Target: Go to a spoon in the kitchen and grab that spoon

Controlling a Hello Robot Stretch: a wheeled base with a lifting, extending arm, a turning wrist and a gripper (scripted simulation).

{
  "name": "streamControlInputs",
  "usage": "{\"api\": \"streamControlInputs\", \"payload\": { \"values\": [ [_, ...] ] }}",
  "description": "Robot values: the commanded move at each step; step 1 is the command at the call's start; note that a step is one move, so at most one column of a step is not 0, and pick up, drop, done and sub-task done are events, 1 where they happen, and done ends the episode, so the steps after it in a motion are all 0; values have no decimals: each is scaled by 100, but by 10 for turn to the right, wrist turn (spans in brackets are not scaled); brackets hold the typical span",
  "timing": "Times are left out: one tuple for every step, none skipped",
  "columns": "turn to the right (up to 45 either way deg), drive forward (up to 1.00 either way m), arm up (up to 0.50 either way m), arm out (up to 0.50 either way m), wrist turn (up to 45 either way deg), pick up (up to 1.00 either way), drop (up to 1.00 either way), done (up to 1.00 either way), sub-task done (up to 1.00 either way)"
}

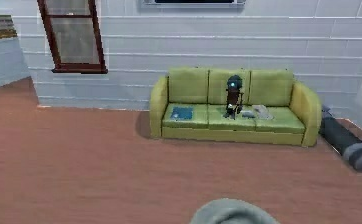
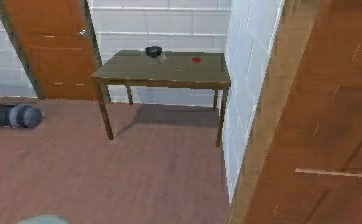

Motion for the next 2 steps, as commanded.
{"api": "streamControlInputs", "payload": {
  "values": [
    [-450, 0, 0, 0, 0, 0, 0, 0, 0],
    [-330, 0, 0, 0, 0, 0, 0, 0, 0]
  ]
}}
